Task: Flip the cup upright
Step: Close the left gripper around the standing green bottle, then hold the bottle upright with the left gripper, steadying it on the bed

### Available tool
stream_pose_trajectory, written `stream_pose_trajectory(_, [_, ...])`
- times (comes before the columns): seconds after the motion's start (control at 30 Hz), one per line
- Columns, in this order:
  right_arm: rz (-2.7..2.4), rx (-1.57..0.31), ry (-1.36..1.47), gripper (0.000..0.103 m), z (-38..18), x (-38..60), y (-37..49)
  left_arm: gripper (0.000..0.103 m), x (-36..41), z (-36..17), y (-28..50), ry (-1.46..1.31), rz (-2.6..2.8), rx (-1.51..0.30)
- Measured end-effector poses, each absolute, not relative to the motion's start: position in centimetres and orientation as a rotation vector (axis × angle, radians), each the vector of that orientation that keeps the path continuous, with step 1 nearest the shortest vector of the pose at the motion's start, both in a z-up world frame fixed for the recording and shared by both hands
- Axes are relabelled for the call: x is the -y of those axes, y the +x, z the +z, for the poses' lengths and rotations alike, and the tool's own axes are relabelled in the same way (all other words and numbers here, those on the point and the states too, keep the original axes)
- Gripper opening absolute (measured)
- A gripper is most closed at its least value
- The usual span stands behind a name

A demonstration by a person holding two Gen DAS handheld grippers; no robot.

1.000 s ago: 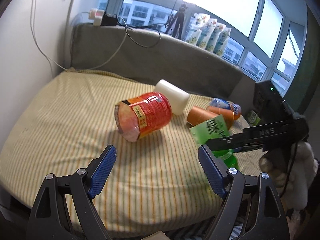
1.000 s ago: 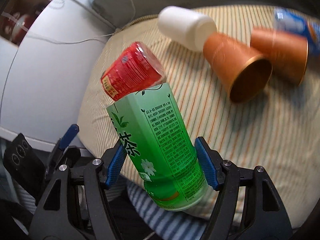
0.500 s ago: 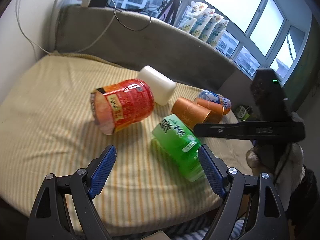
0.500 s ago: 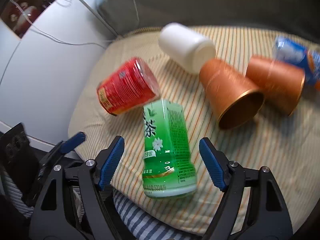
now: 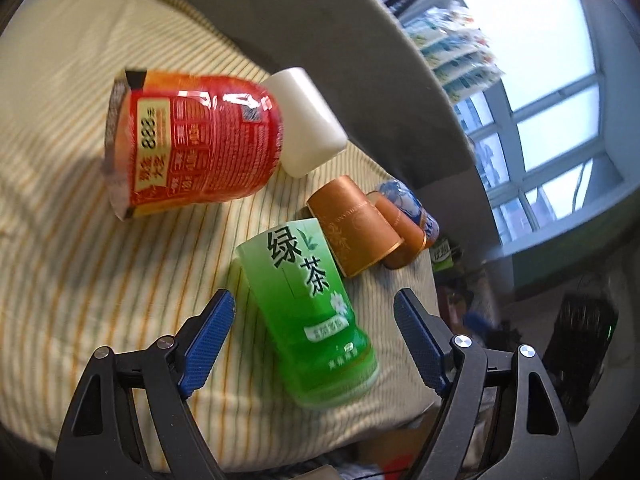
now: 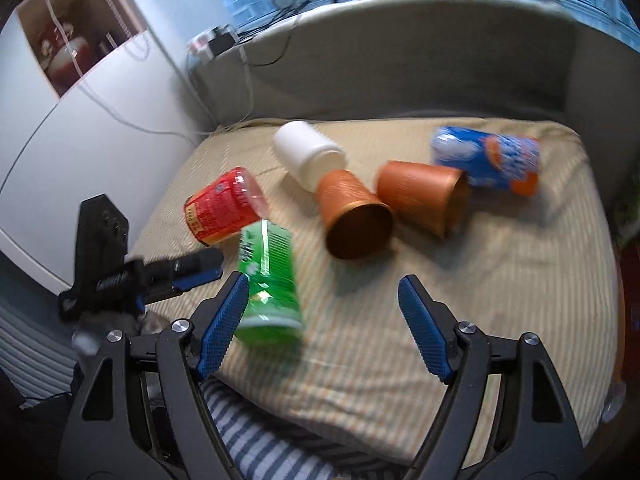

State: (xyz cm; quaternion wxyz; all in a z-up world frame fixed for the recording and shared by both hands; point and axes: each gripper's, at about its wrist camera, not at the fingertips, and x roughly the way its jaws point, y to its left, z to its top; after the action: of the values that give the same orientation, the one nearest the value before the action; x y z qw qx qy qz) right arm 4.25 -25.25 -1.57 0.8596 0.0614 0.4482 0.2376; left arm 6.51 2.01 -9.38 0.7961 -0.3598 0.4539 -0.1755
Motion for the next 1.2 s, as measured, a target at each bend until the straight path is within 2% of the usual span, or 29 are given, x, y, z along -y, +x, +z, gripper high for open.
stream_pose_trajectory(0.23, [0.472, -0.903, 0.173, 0.080, -1.7, 28.4, 2.1, 0.072, -1.6, -10.5, 8.0, -0.793, -0.358, -1.013])
stream_pose_trajectory(0.4, [0.466, -0.888, 0.177, 0.080, -1.7, 29.1, 1.7, 0.071, -1.8, -11.5, 8.7, -0.827, -0.347, -1.032])
stream_pose_trajectory(0.5, [0.462, -0.885, 0.175, 0.080, -1.9, 29.2, 1.5, 0.063, -1.7, -12.0, 8.9, -0.822, -0.344, -1.046])
stream_pose_trajectory(0.8, [0.436, -0.880, 0.206, 0.080, -2.1, 30.2, 1.6, 0.062, -1.6, -11.8, 8.8, -0.795, -0.342, -1.025])
stream_pose_trajectory(1.2, [0.422, -0.888, 0.235, 0.080, -2.8, 30.8, 1.9, 0.060, 0.4, -7.6, 7.8, -0.557, -0.321, -0.863])
